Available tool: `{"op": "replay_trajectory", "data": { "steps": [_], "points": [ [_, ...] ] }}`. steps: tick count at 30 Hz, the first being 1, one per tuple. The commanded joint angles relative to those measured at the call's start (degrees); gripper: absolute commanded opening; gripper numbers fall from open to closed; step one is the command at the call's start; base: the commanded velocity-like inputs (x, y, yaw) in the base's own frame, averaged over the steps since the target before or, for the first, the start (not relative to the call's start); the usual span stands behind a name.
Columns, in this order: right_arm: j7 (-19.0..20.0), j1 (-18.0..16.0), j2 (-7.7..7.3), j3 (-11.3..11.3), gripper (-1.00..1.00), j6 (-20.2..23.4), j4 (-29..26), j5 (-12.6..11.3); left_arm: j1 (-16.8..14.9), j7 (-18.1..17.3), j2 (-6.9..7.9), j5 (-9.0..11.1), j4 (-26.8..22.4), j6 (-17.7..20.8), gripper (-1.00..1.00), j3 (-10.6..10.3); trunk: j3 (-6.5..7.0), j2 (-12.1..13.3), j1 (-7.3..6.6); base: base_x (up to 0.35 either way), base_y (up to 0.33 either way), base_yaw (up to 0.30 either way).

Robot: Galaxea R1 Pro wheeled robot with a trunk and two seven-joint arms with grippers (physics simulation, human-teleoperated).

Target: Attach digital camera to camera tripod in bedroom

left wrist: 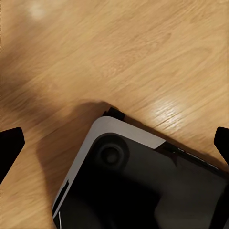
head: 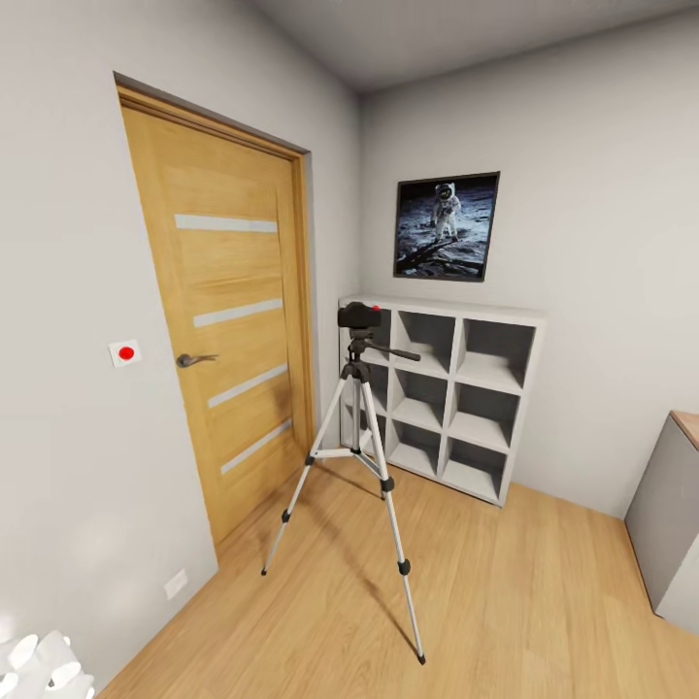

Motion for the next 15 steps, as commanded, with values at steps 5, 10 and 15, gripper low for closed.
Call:
{"op": "replay_trajectory", "data": {
  "steps": [5,10,15],
  "points": [
    [0.3,-0.1,0.00,-0.1,1.00,-0.4,0.2,-0.5,0.0,0.5,-0.07,0.4,-0.1,-0.1,1.00,-0.5,-0.02,0.0,0.02,0.000,0.000,0.000],
    [0.3,0.0,0.00,-0.1,1.00,-0.5,0.2,-0.5,0.0,0.6,-1.50,0.3,0.0,-0.1,1.00,-0.5,-0.02,0.0,0.02,0.000,0.000,-0.107],
    [0.3,0.0,0.00,-0.1,1.00,-0.5,0.2,-0.5,0.0,0.6,-2.34,0.1,0.0,-0.1,1.00,-0.4,-0.02,0.0,0.02,0.000,0.000,-0.138]
  ]
}}
